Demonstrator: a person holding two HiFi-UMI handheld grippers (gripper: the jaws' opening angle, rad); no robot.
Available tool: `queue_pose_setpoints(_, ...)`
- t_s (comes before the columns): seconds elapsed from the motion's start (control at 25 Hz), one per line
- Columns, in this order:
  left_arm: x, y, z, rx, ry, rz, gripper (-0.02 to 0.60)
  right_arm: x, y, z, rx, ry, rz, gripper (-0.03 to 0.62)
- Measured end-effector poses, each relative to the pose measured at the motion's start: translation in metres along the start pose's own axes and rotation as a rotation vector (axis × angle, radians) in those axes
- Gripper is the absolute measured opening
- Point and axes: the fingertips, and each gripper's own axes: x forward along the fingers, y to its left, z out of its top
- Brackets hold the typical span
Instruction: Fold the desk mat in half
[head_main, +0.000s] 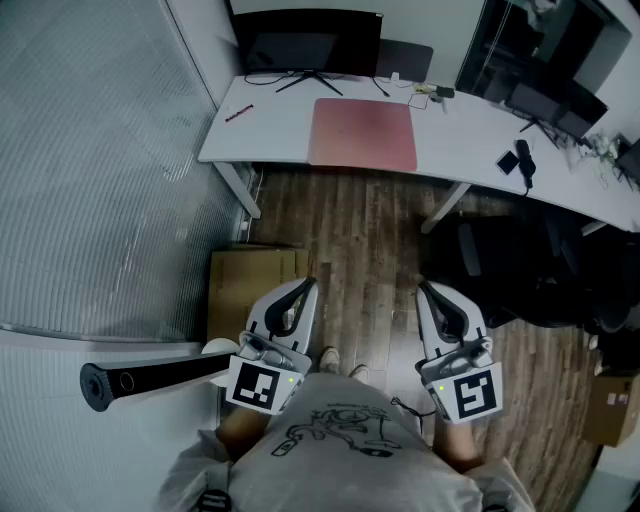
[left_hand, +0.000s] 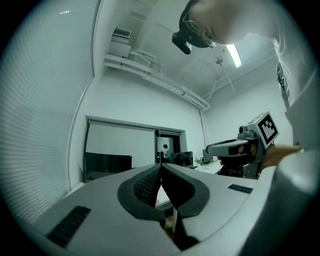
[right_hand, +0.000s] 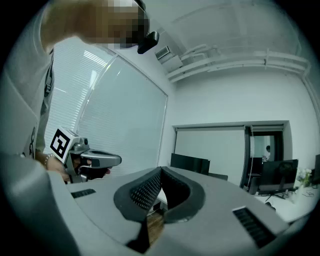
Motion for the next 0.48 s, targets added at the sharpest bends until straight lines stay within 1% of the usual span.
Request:
queue_pose_setpoints(0.2, -0.003, 0.021, -0.003, -0.008, -0.002, -0.004, 0.020, 0.019, 0.011, 0.009, 0.026, -0.032, -0.019, 0.011)
queue_pose_setpoints(0.48, -0.010, 0.045, -0.006, -0.001, 0.003, -0.018, 0.020, 0.038, 0.029, 0.005, -0.001, -0.013, -0.021, 0.009)
